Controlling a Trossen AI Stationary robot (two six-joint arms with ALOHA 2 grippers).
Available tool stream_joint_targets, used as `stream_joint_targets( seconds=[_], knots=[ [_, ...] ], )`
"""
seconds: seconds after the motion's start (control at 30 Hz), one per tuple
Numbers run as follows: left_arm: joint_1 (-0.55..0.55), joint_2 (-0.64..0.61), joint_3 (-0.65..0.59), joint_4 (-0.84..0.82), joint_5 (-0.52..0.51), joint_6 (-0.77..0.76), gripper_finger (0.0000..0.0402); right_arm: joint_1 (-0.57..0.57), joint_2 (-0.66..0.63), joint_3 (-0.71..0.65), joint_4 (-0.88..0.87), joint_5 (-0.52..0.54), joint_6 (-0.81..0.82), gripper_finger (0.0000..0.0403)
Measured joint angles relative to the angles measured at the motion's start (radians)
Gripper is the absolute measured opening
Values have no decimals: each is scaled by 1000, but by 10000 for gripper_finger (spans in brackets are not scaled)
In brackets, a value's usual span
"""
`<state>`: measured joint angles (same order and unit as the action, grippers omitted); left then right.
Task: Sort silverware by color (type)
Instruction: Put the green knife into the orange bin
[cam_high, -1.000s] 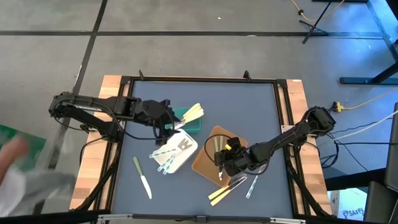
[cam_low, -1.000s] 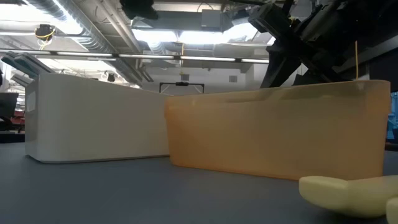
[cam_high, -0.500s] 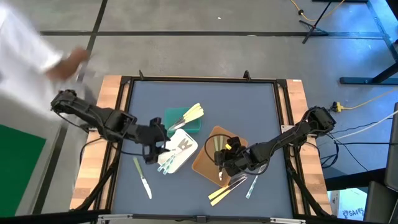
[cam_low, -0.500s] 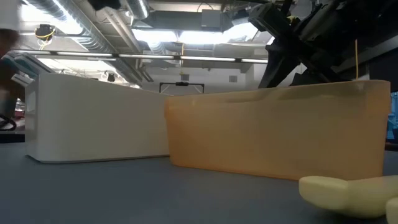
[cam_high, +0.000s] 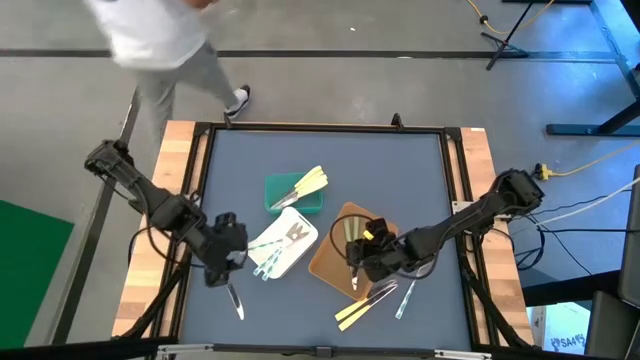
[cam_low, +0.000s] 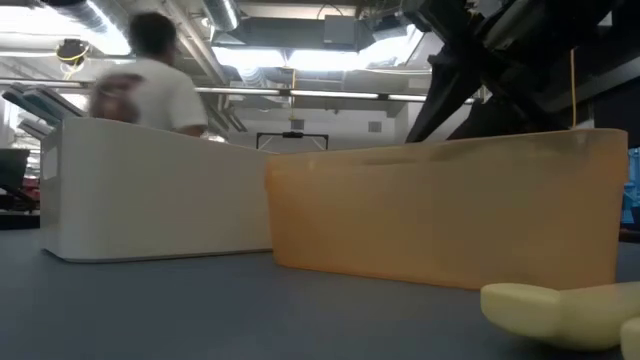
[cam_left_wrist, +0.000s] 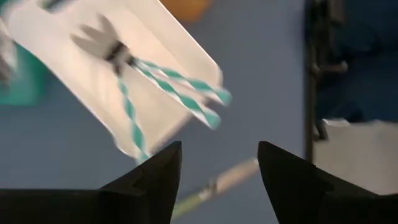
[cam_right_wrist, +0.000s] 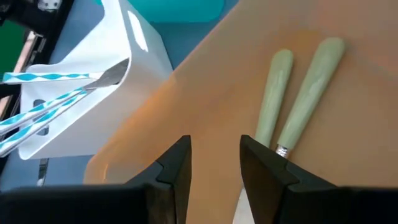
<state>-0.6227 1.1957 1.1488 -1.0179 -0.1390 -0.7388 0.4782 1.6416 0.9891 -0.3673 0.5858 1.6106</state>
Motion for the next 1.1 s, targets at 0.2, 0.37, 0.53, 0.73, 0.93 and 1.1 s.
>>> stream_joint_targets(
  seconds=[0.2,0.37,0.53,0.73,0.93,1.1],
  knots=[
    [-117,1,0,-10,80,-128,206,0,-35,0,0,23,-46,121],
    [-197,2,0,-20,78,-142,206,0,-54,0,0,35,-77,121],
    [-239,16,0,-20,25,-37,206,0,-56,0,0,35,-90,121],
    [-250,108,0,-21,18,137,206,-1,-57,0,-1,36,-99,121],
    [-249,246,0,-53,23,368,206,-1,-57,0,-2,36,-101,121],
    [-249,368,-1,-120,25,552,206,-1,-57,0,-2,36,-103,121]
  ],
)
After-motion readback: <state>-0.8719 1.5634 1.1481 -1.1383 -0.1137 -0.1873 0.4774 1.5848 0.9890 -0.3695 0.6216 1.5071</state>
